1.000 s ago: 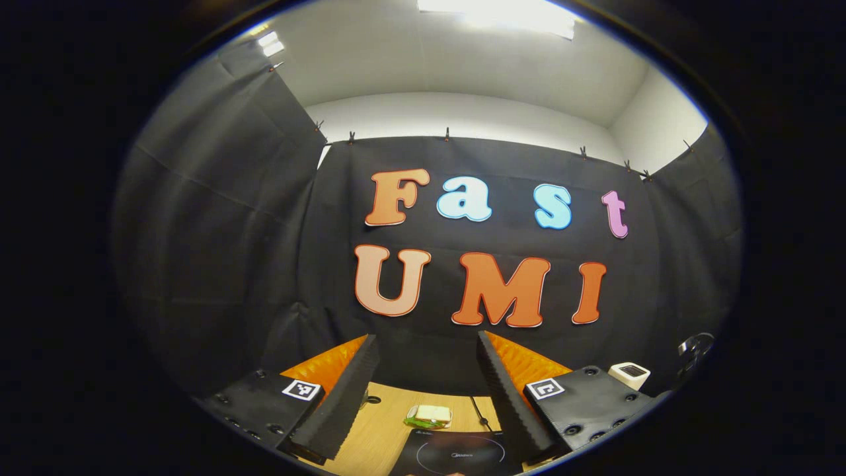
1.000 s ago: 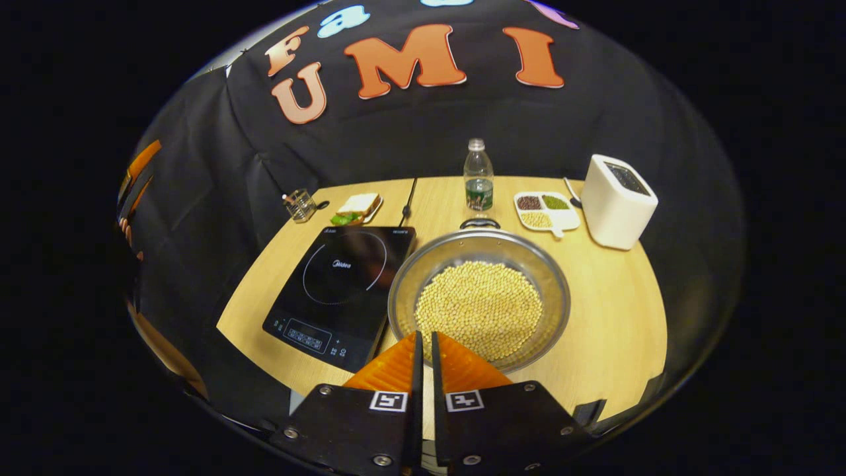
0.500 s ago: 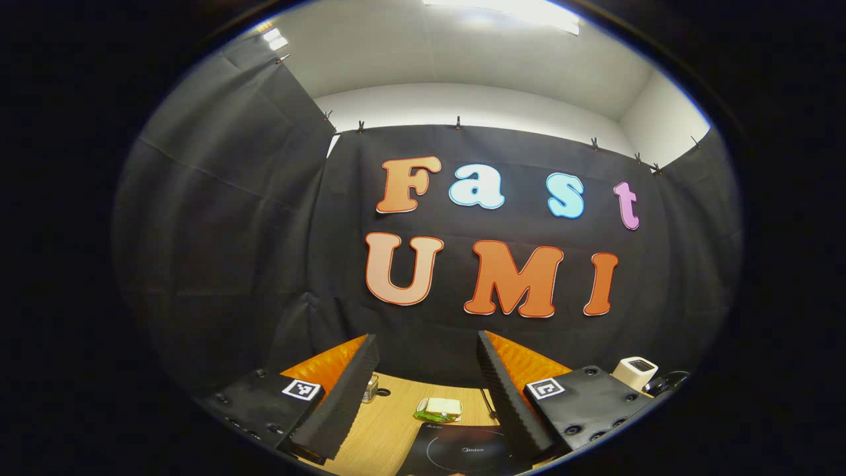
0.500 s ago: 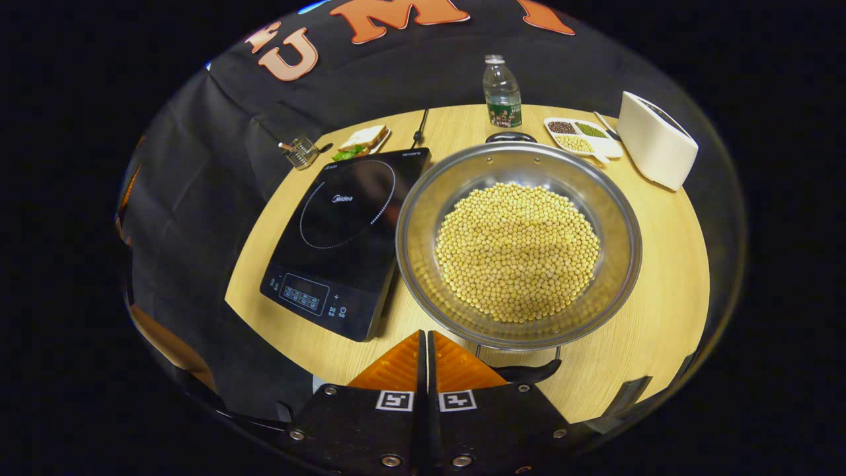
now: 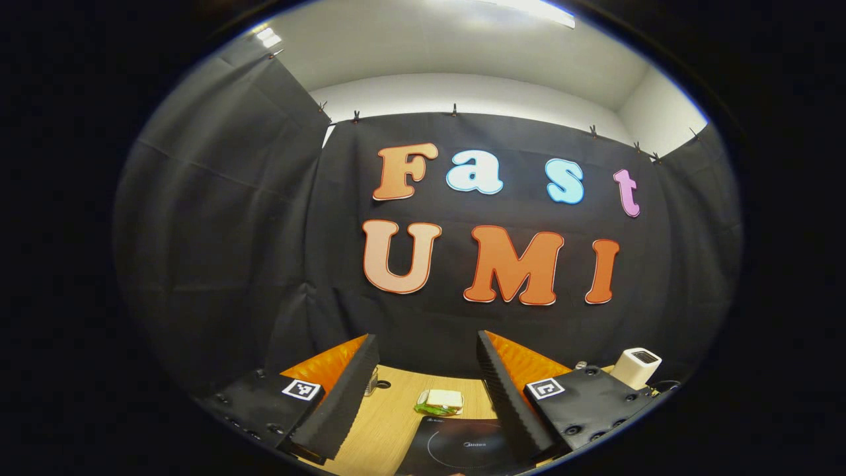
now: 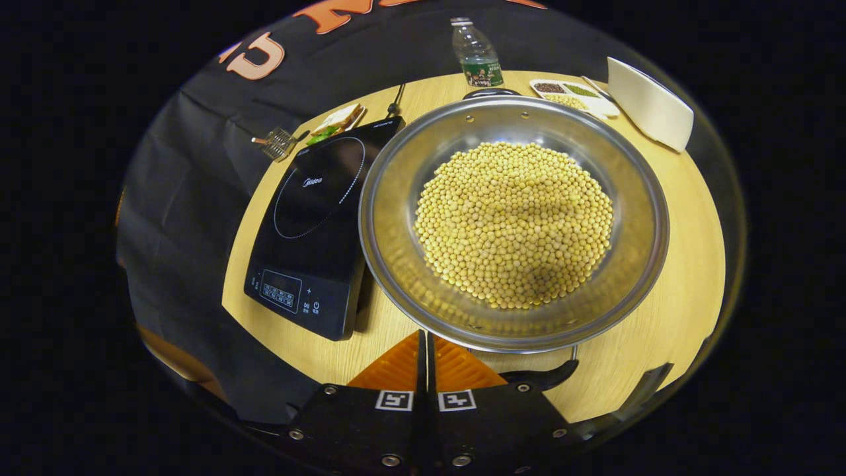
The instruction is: First push the handle of the pot to place it horizontally, then grasp the pot with both hands and set it on the induction cooktop.
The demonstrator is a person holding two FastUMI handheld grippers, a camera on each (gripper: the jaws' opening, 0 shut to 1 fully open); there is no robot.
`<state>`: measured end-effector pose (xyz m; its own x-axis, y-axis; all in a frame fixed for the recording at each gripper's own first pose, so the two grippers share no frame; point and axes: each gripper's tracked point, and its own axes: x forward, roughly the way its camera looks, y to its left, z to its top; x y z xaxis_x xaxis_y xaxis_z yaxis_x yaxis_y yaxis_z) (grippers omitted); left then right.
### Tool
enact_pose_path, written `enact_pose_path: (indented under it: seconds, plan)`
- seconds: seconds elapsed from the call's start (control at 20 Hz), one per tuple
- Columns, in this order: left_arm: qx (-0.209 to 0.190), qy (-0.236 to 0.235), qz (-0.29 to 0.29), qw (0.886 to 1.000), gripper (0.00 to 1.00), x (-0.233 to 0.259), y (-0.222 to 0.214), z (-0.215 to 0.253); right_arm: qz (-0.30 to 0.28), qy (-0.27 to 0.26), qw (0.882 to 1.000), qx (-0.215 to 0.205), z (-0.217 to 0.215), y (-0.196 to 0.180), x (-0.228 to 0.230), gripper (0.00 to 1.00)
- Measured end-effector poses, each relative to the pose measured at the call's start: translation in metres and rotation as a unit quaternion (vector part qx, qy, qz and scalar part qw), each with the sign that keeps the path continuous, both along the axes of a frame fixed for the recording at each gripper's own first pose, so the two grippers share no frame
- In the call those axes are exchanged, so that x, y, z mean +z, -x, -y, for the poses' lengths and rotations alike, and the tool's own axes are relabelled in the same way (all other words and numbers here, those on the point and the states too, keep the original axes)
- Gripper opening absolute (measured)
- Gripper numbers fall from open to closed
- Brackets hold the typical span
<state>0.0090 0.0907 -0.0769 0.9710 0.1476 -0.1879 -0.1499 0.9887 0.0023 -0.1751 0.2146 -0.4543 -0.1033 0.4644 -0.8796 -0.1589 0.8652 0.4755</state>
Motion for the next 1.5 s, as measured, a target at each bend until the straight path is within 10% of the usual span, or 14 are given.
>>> enact_pose_path:
  seconds: [1.5]
  plan:
    - [-0.019, 0.011, -0.020, 1.000, 0.98, -0.015, -0.023, 0.012, -0.007, 0.105, 0.993, -0.050, 0.115, -0.050, -0.038, 0.00]
